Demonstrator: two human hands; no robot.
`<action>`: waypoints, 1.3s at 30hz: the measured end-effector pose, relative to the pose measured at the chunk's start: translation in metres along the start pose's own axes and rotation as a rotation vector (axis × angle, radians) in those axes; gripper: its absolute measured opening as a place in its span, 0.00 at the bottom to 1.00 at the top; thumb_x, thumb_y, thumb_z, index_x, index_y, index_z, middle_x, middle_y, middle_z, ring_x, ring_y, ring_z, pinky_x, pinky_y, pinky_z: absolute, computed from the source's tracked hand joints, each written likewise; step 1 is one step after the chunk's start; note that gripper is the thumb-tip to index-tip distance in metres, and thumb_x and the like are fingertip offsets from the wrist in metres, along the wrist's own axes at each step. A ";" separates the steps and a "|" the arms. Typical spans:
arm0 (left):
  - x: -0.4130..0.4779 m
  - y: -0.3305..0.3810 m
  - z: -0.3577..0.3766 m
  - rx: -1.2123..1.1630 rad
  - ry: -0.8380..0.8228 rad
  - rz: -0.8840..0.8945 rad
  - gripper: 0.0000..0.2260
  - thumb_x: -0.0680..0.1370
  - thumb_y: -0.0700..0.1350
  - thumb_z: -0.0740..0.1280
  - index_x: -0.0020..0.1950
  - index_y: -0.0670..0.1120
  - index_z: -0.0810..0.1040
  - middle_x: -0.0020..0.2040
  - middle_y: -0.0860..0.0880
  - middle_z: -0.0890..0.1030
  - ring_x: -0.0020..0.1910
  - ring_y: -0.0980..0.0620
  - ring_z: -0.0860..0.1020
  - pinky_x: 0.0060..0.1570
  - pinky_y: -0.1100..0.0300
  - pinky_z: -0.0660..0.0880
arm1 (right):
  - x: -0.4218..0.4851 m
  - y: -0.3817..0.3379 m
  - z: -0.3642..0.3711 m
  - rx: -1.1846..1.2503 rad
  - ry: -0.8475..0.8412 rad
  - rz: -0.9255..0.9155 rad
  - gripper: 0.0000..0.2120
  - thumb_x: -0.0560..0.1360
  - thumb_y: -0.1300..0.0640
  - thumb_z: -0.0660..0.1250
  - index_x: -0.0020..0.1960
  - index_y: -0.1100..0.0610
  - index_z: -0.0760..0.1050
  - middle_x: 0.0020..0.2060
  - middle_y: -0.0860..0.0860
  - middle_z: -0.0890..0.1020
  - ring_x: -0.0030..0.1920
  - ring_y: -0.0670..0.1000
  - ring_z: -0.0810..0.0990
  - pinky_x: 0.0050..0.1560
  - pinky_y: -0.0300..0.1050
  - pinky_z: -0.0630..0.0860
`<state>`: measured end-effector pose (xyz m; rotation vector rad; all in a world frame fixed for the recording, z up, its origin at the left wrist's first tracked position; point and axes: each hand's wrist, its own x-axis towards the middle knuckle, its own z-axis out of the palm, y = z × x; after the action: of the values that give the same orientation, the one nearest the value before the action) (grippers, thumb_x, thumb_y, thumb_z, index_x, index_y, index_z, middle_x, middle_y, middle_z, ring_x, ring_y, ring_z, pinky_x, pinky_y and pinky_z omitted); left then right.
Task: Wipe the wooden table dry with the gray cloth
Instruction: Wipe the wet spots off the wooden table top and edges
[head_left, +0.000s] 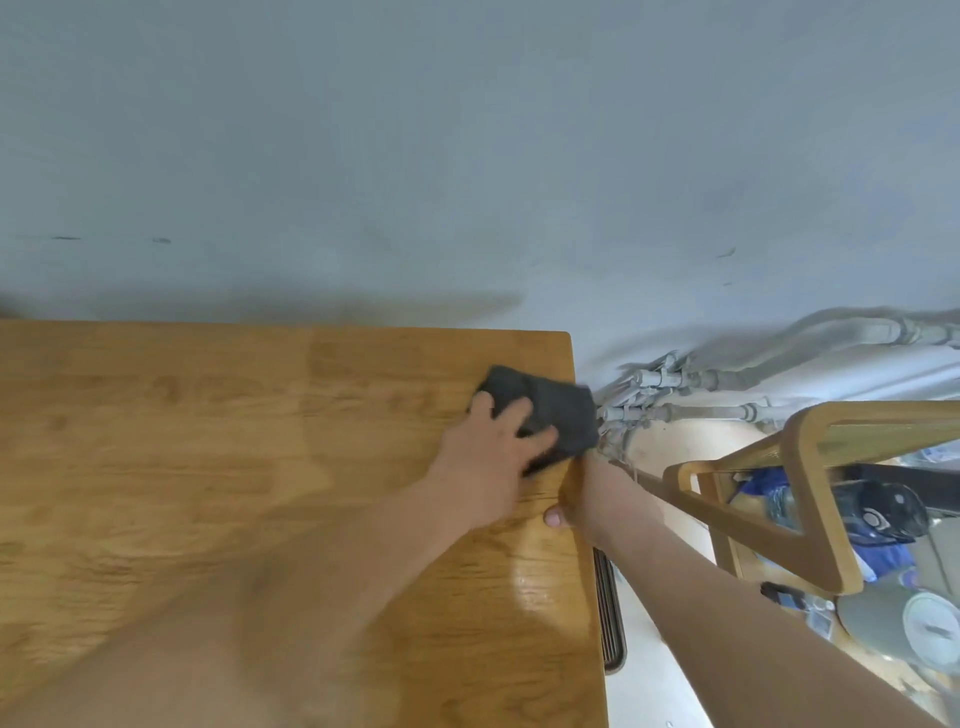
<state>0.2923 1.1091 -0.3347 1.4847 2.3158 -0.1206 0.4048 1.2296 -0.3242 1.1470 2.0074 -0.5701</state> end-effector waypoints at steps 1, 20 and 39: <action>0.002 -0.007 -0.003 0.026 -0.007 0.134 0.26 0.84 0.54 0.59 0.80 0.65 0.53 0.81 0.50 0.55 0.68 0.38 0.60 0.60 0.47 0.75 | 0.000 0.000 0.000 -0.018 -0.013 0.025 0.32 0.71 0.45 0.79 0.67 0.53 0.67 0.50 0.50 0.79 0.56 0.57 0.81 0.55 0.54 0.78; 0.000 -0.110 -0.006 -0.245 0.224 -0.321 0.21 0.83 0.58 0.58 0.77 0.62 0.66 0.69 0.49 0.64 0.68 0.42 0.64 0.63 0.43 0.76 | -0.004 -0.003 0.001 0.032 -0.035 0.069 0.55 0.74 0.48 0.77 0.82 0.43 0.37 0.48 0.50 0.81 0.45 0.54 0.80 0.41 0.51 0.72; -0.094 0.035 0.039 -0.285 0.147 -0.204 0.22 0.85 0.54 0.57 0.79 0.59 0.60 0.68 0.46 0.62 0.59 0.43 0.65 0.57 0.53 0.74 | -0.085 0.042 0.092 0.386 0.362 -0.087 0.14 0.83 0.45 0.58 0.67 0.46 0.71 0.60 0.48 0.75 0.54 0.53 0.80 0.47 0.52 0.78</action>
<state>0.3687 1.0336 -0.3321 1.1509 2.4724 0.2626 0.5039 1.1425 -0.3167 1.4823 2.3285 -0.8744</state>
